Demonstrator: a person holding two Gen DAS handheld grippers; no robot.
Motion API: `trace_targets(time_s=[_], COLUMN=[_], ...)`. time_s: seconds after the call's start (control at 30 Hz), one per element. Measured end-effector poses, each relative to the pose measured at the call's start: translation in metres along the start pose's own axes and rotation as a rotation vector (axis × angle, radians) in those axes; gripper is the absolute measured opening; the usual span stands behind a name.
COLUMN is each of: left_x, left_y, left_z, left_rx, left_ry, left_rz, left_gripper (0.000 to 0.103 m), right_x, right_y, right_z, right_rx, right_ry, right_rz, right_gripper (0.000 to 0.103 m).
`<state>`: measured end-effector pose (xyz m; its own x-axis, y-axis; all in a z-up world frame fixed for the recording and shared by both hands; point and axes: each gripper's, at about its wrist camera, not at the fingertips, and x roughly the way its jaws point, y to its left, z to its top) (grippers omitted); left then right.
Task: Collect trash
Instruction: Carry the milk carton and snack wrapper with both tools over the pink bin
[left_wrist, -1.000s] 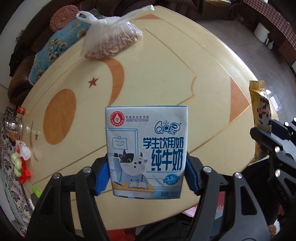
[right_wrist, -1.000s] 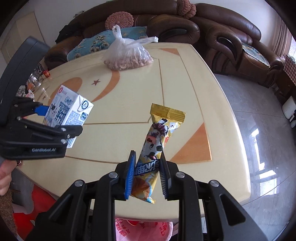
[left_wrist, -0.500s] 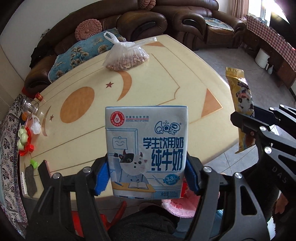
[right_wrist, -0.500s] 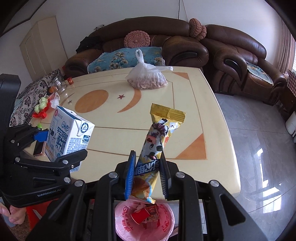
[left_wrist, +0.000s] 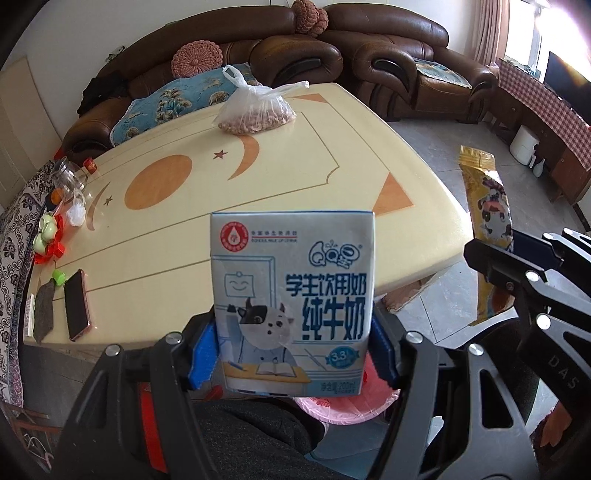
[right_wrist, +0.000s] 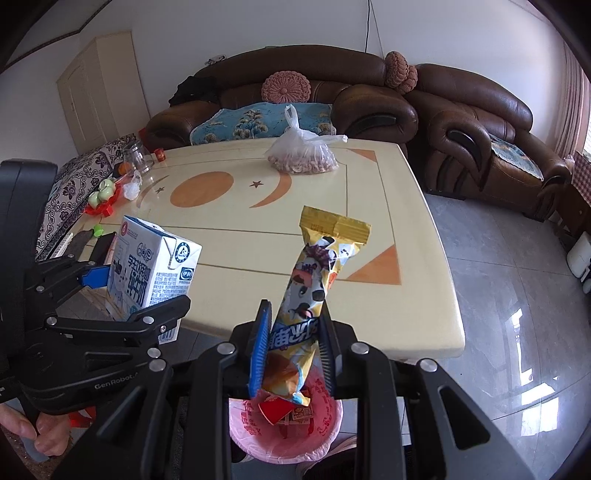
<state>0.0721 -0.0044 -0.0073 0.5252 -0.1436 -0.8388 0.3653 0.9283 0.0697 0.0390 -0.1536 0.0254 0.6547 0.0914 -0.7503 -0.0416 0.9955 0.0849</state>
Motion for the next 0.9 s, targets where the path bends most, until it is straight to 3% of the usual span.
trace_targets(time_s=[0.47,0.9], left_x=[0.036,0.088], left_y=[-0.02,-0.023], left_z=[-0.053,-0.076], left_rx=[0.011,0.015], left_ry=[0.09,0.208], left_rz=[-0.067,-0.094], left_gripper=[0.066,0.066], right_x=[0.02,0.063], right_y=[-0.004,-0.004], right_z=[-0.045,-0.066], right_rx=[0.011,0.004], right_ry=[0.076,0.174], right_rz=[-0.007,-0.003], right_gripper=[0.025,0.025])
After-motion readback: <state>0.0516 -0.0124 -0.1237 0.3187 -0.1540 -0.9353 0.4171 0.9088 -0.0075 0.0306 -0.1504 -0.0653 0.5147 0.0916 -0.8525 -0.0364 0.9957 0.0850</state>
